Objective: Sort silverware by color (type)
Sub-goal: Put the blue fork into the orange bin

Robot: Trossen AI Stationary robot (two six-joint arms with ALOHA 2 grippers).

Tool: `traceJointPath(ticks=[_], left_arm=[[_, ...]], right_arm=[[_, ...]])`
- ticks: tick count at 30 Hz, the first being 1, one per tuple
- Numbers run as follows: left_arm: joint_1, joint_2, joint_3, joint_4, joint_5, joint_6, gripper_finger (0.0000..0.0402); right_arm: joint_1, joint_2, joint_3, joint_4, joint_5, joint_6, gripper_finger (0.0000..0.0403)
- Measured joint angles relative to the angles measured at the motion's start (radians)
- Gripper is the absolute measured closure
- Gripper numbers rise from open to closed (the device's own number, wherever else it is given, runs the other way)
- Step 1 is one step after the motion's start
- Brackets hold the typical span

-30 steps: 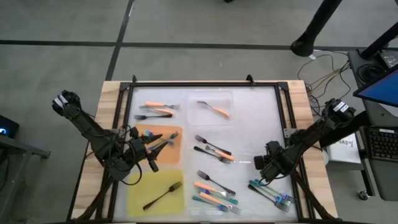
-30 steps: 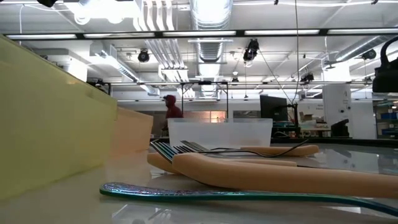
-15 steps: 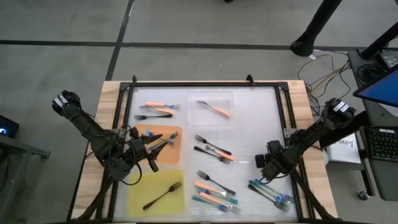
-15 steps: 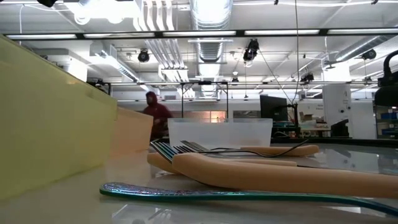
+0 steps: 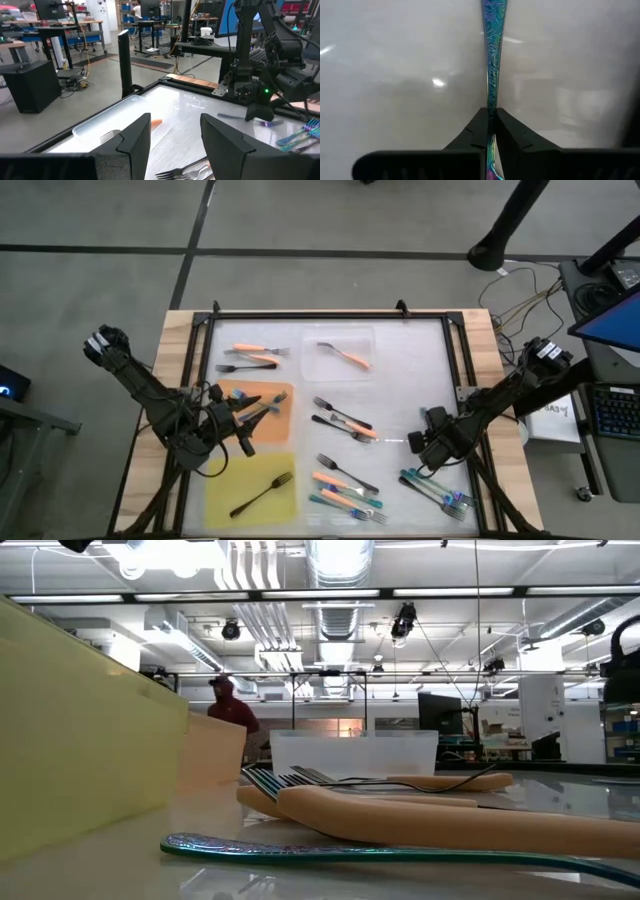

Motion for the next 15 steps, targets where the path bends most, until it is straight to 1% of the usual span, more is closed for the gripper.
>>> traceJointPath(ticks=[3,6,8,11,13,15], left_arm=[[0.0,0.009,0.0,0.001,0.002,-0.037,0.0248],[0.001,0.045,0.0,0.004,0.003,-0.067,0.0248],[0.008,0.081,0.0,0.028,0.003,-0.087,0.0248],[0.026,0.143,0.0,0.082,0.01,-0.098,0.0248],[0.048,0.183,0.0,0.134,0.04,-0.099,0.0248],[0.077,0.219,0.0,0.192,0.116,-0.083,0.0248]], right_arm=[[0.0,-0.028,0.03,0.002,0.111,-0.03,0.0392],[0.0,-0.045,0.067,-0.004,0.269,-0.084,0.0392],[0.0,-0.06,0.097,0.001,0.381,-0.143,0.0393],[-0.002,-0.062,0.147,0.006,0.531,-0.277,0.0393],[-0.007,-0.062,0.182,0.008,0.636,-0.361,0.0393],[-0.012,-0.059,0.213,0.026,0.75,-0.449,0.0393]])
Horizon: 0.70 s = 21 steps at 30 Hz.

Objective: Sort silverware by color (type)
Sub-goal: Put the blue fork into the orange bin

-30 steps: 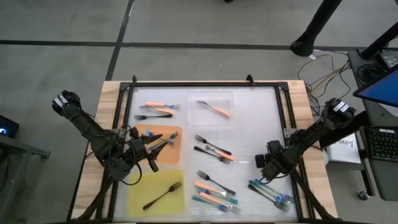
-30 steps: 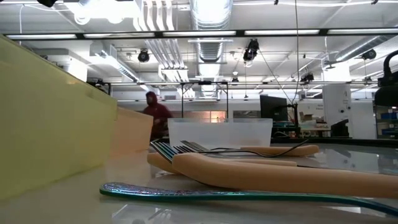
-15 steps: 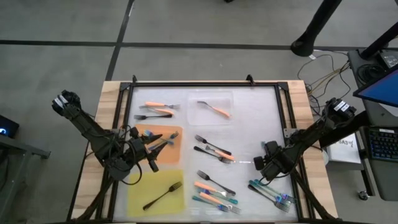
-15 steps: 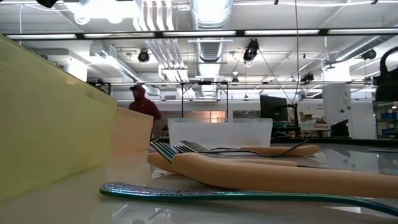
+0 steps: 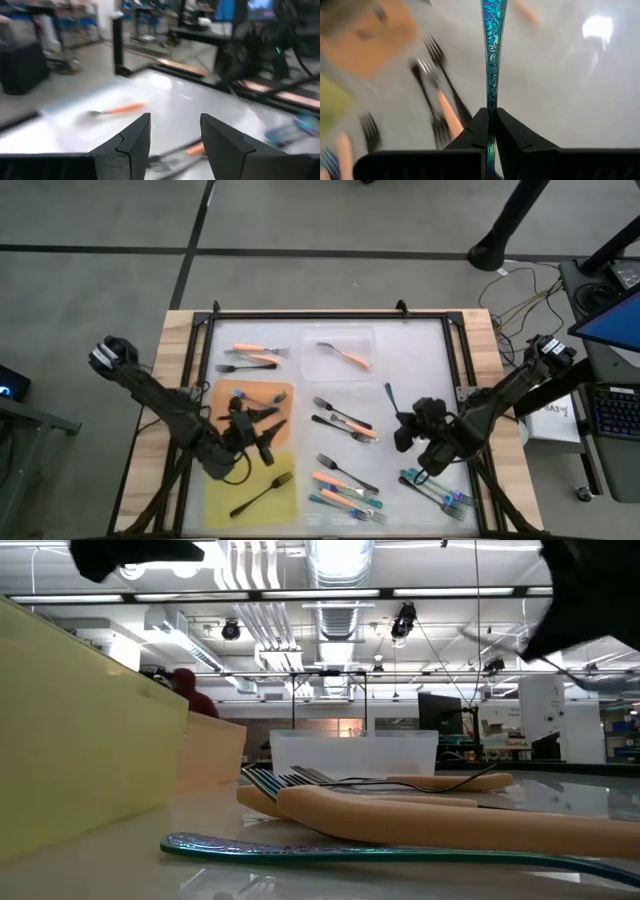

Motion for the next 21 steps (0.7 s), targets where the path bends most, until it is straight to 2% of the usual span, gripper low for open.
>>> traceJointPath(ticks=[4,7,10,13,17,21], left_arm=[[0.07,0.079,0.0,0.235,0.202,0.134,0.0248],[0.126,0.139,0.0,0.458,0.35,0.281,0.0248],[0.186,0.189,0.0,0.642,0.454,0.356,0.0248],[0.244,0.229,0.002,0.735,0.467,0.362,0.0248],[0.306,0.275,0.036,0.743,0.498,0.327,0.0248],[0.322,0.316,0.095,0.735,0.509,0.371,0.0248]], right_arm=[[-0.019,0.013,0.06,0.052,0.153,-0.214,0.0393],[-0.045,0.035,0.096,0.111,0.21,-0.384,0.0393],[-0.072,0.07,0.129,0.2,0.25,-0.557,0.0393],[-0.096,0.118,0.165,0.302,0.282,-0.75,0.0393],[-0.126,0.202,0.227,0.411,0.305,-0.984,0.0393],[-0.151,0.3,0.315,0.424,0.315,-1.109,0.0393]])
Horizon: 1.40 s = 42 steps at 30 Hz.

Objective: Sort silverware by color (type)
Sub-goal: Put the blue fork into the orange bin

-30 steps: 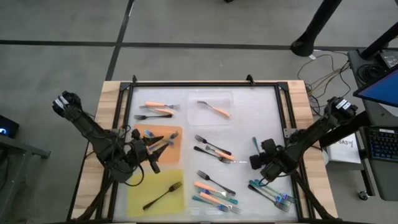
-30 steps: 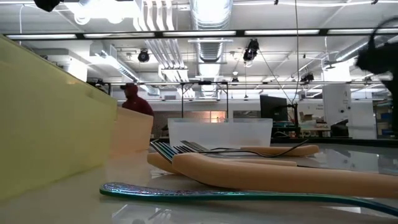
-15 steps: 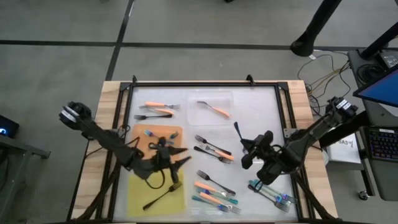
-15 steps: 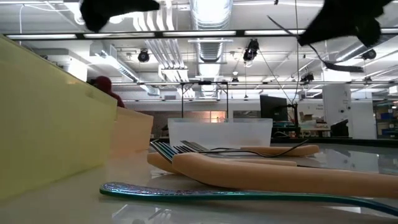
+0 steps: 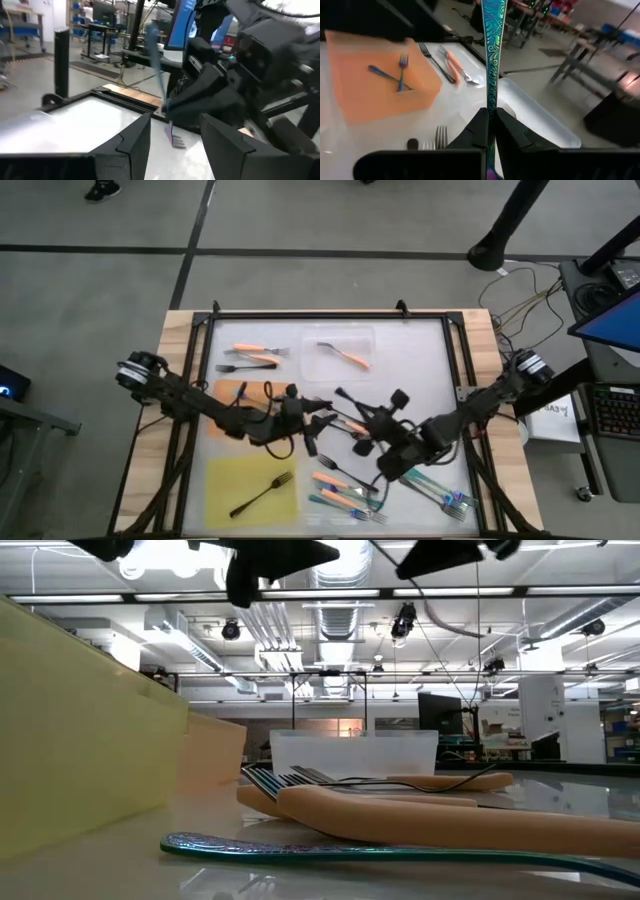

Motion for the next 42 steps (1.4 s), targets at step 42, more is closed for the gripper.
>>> traceJointPath(ticks=[42], left_arm=[[-0.041,-0.072,0.031,0.009,-0.173,0.233,0.0401]], right_arm=[[-0.007,0.212,0.237,-0.007,0.164,-0.219,0.037]])
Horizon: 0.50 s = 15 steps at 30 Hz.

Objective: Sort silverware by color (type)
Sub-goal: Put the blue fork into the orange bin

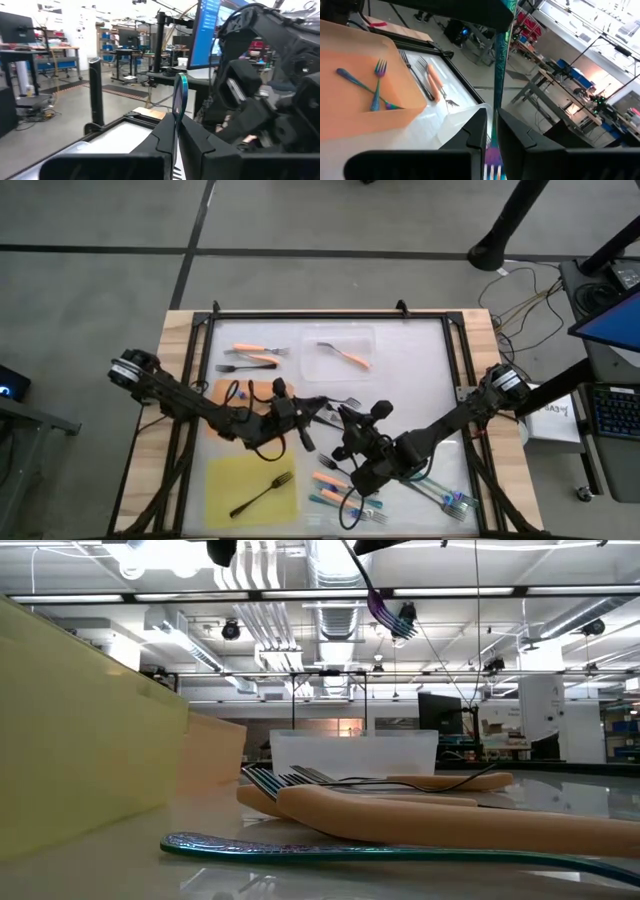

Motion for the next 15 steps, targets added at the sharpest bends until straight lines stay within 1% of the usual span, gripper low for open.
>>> traceJointPath(ticks=[4,6,10,15], left_arm=[[0.0,-0.019,-0.001,-0.015,-0.041,0.038,0.0401],[0.0,-0.035,-0.001,-0.04,-0.077,0.051,0.0401],[-0.003,-0.068,-0.002,-0.128,-0.18,0.06,0.0401],[-0.023,-0.12,-0.016,-0.249,-0.316,0.058,0.0401]], right_arm=[[0.0,-0.003,0.0,-0.001,-0.007,-0.022,0.0355],[0.0,-0.011,0.0,0.0,-0.042,-0.023,0.0343],[0.0,-0.023,0.001,-0.001,-0.096,-0.026,0.0328],[0.005,-0.038,0.001,-0.012,-0.103,-0.028,0.0322]])
